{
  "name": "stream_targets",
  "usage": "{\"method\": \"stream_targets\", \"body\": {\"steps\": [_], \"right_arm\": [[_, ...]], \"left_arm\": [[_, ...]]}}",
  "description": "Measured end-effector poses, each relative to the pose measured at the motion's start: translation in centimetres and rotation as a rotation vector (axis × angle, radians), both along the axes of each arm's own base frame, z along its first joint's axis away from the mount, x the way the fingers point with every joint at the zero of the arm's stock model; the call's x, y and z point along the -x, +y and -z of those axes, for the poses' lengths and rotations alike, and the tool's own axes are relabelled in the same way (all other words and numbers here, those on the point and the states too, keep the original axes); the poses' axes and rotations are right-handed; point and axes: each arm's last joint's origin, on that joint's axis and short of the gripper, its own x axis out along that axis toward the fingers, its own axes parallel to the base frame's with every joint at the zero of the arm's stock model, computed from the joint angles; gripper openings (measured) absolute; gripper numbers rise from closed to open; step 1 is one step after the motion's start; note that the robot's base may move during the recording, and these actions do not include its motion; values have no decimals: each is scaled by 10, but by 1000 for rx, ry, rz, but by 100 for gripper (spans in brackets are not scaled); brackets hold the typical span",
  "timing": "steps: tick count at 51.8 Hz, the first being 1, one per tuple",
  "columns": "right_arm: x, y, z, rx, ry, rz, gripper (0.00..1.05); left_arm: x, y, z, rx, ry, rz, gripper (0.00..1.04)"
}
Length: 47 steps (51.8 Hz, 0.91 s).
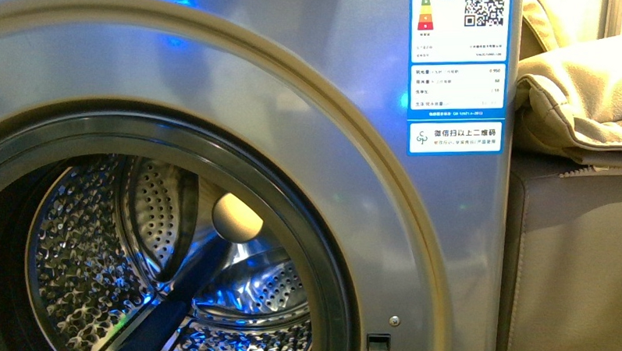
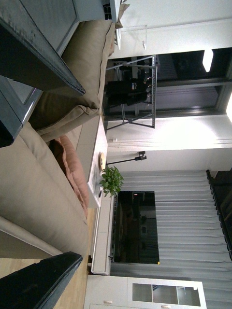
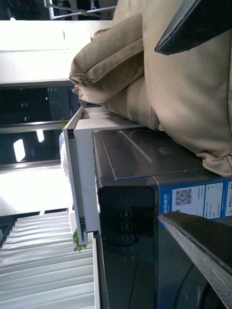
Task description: Collect clothes from washing machine
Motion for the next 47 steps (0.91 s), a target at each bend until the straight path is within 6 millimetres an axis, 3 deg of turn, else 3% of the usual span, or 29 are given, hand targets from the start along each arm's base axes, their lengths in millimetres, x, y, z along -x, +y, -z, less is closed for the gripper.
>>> {"method": "stream_targets", "body": {"steps": [7, 24, 28, 32, 47], "right_arm": [[3, 14, 31, -11, 4, 4, 97], [2, 20, 89, -41, 102, 37, 97], [2, 19, 100, 12, 274, 178, 84], [2, 12, 132, 93, 402, 185, 66], [2, 8, 166, 111, 403, 223, 15]], "left_arm": [[0, 0, 0, 0, 0, 0, 98], [0, 0, 0, 0, 0, 0, 98], [0, 0, 0, 0, 0, 0, 98], [0, 0, 0, 0, 0, 0, 98], [0, 0, 0, 0, -1, 2, 98]]}}
